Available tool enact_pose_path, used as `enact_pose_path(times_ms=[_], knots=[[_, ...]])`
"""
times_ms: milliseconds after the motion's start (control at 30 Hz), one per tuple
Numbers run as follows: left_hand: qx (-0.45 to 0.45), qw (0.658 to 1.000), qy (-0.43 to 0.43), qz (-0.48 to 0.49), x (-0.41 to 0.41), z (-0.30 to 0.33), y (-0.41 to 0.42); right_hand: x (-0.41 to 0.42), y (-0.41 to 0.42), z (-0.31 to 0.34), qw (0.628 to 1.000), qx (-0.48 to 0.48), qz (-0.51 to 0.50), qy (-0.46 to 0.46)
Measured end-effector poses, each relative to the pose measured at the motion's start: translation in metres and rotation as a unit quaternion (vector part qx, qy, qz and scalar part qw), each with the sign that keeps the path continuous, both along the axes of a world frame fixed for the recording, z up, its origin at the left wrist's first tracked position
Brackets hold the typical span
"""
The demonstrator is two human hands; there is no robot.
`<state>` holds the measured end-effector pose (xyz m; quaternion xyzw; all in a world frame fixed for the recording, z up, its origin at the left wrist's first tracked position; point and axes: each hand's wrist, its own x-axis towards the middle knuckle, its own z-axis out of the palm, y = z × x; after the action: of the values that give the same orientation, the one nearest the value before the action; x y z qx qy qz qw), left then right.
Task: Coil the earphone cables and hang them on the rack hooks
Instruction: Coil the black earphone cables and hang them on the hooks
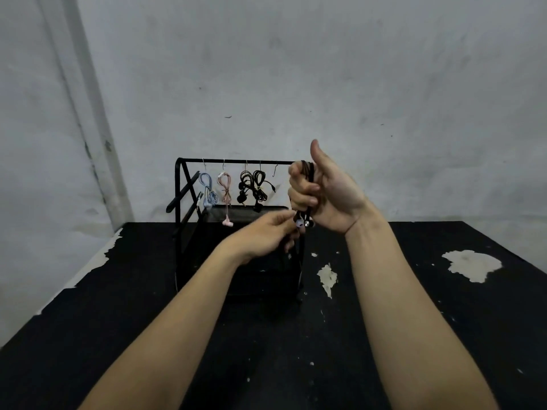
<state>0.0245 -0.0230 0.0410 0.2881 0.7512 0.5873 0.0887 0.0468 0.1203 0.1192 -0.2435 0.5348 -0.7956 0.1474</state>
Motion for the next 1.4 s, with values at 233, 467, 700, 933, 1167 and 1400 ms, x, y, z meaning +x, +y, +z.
enact_pose_path(times_ms=[233,467,700,933,1167,1400], knots=[[-0.173,0.965,-0.074,-0.181,0.022,-0.004,0.005,-0.013,0.007,-0.003,0.991,-0.047,-0.124,-0.023],[-0.223,0.956,-0.024,-0.191,0.038,0.042,-0.006,-0.024,0.006,-0.025,0.979,0.028,-0.203,-0.022],[-0.254,0.949,0.002,-0.187,0.040,0.068,-0.022,-0.040,0.004,-0.037,0.950,-0.061,-0.262,-0.157],[-0.373,0.886,-0.073,-0.266,0.049,0.044,-0.010,-0.048,0.008,-0.031,0.932,-0.169,-0.236,-0.218],[-0.198,0.966,-0.040,-0.164,0.032,0.064,-0.030,-0.035,0.000,-0.049,0.961,0.113,-0.229,-0.104],[-0.091,0.995,0.036,0.010,0.008,0.068,-0.043,-0.009,0.004,-0.054,0.980,0.185,-0.051,-0.058]])
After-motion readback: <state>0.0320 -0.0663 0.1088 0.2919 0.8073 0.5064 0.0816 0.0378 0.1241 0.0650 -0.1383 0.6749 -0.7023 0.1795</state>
